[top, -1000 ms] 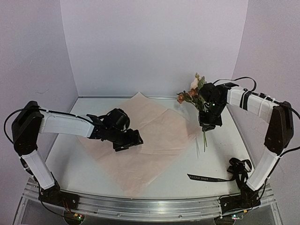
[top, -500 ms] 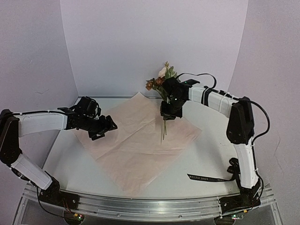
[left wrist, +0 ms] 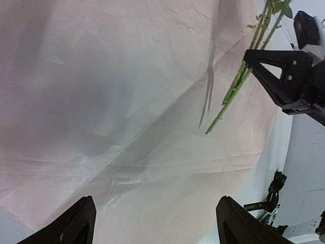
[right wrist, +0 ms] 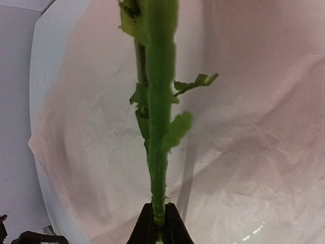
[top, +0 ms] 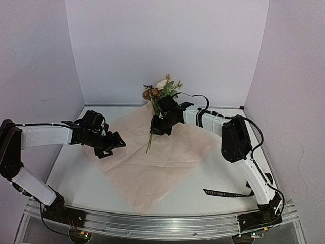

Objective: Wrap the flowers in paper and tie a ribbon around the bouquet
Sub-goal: Place the fake flower on the flattened wrapping paper, then pick up the left corner of the flattened wrapping paper at the center of the board, then pick up the bottom corner of the flattened wrapping paper from the center of the board, then pass from the right arm to the left

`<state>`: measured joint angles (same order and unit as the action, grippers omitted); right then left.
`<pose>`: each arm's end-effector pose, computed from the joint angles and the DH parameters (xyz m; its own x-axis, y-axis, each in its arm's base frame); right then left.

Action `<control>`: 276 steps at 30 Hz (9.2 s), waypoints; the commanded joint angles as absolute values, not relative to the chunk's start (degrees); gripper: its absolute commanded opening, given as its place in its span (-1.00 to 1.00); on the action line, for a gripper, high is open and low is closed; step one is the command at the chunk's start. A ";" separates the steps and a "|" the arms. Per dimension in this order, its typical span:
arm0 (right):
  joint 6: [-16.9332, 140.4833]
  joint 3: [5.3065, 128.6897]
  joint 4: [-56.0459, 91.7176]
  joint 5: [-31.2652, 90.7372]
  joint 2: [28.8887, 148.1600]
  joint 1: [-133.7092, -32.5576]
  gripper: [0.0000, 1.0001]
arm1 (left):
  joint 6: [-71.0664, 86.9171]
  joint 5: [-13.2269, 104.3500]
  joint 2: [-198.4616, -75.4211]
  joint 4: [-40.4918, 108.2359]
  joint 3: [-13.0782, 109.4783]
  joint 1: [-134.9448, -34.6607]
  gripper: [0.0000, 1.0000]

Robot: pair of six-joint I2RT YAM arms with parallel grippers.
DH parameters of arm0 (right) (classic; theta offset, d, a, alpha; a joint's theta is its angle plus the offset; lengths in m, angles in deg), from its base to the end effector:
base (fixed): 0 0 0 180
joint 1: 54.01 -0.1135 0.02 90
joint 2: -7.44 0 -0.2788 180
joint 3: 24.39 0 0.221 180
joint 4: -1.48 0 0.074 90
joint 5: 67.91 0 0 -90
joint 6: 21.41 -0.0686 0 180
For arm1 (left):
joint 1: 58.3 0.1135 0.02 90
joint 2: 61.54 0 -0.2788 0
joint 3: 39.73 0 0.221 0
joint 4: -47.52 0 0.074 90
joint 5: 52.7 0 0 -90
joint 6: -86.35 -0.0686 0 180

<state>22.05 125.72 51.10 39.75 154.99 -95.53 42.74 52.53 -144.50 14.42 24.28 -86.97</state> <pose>0.4137 0.3941 0.1709 -0.9478 0.0846 -0.3074 -0.1431 0.7487 0.6472 0.2380 -0.1507 0.2079 -0.9150 -0.2959 -0.2742 -0.0839 0.8044 -0.5882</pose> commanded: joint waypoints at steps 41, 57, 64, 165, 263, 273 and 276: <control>15.78 105.07 32.87 67.19 146.64 -94.13 -1.00 | 44.48 56.50 -159.20 20.58 20.24 -82.11 0.66; 20.99 103.83 40.36 65.47 143.68 -93.25 -0.06 | 44.10 56.47 -158.56 20.37 19.98 -81.95 0.67; 26.78 99.46 48.50 60.22 135.90 -93.21 0.30 | 43.15 56.46 -155.71 18.82 21.47 -81.95 0.72; 73.02 75.24 56.11 12.64 118.88 -137.52 0.70 | 62.82 74.52 -139.65 23.45 12.63 -62.20 -1.00; 78.35 110.81 70.06 36.42 131.37 -116.48 -1.00 | 20.89 91.12 -139.68 34.93 18.12 -88.89 0.25; 78.32 111.23 69.30 36.06 132.37 -115.23 -1.00 | 15.58 93.54 -144.26 26.82 23.29 -90.09 0.09; 77.94 111.47 68.97 36.26 132.64 -114.79 -1.00 | 15.16 94.13 -144.98 25.94 24.38 -90.17 0.01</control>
<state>78.57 108.92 70.42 35.70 131.25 -115.37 18.27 91.87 -144.15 28.65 20.98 -89.87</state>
